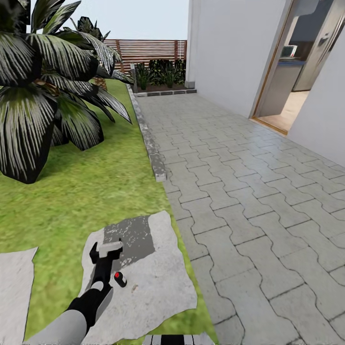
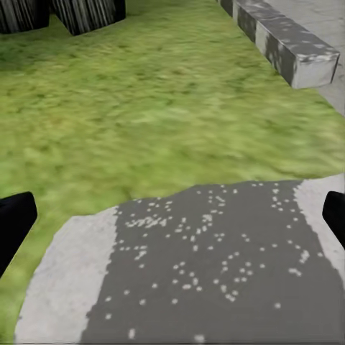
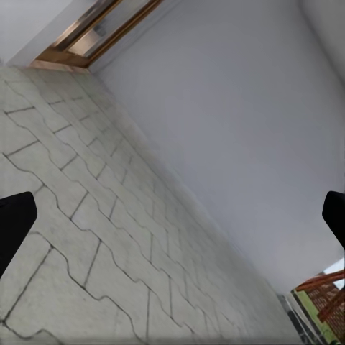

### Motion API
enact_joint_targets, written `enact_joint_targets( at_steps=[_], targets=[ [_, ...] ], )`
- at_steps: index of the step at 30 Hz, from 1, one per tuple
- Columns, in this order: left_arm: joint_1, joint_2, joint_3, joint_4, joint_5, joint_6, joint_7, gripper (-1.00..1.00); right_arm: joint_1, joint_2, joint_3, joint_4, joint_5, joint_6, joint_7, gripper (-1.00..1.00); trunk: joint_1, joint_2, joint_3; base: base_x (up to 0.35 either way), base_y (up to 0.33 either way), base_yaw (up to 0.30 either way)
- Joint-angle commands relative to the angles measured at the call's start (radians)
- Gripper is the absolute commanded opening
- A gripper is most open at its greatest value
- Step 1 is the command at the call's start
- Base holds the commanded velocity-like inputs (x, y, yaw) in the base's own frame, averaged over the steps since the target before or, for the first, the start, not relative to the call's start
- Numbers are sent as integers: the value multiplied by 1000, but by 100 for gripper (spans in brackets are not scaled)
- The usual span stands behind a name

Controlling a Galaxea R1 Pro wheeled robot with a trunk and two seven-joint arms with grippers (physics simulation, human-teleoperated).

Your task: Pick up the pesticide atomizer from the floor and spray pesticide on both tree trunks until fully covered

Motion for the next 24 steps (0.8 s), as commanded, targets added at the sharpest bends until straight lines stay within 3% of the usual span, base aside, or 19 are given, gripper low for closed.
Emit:
enact_joint_targets(
  at_steps=[1,8,16,24],
  targets=[
    [-1,0,1,1,-6,-2,5,100,0,0,2,-1,-8,-4,0,100,0,-1,-5,0,0,0],
    [-4,-1,1,2,-5,-28,6,100,0,0,3,-1,-8,-4,0,100,3,-2,-32,0,0,0],
    [-5,-29,1,3,-5,-65,7,100,0,0,3,-1,-8,-4,0,100,7,-4,-63,0,0,0],
    [-5,-34,1,3,-5,-67,7,100,0,0,3,-1,-8,-4,0,100,11,-6,-94,0,0,0]
  ],
)
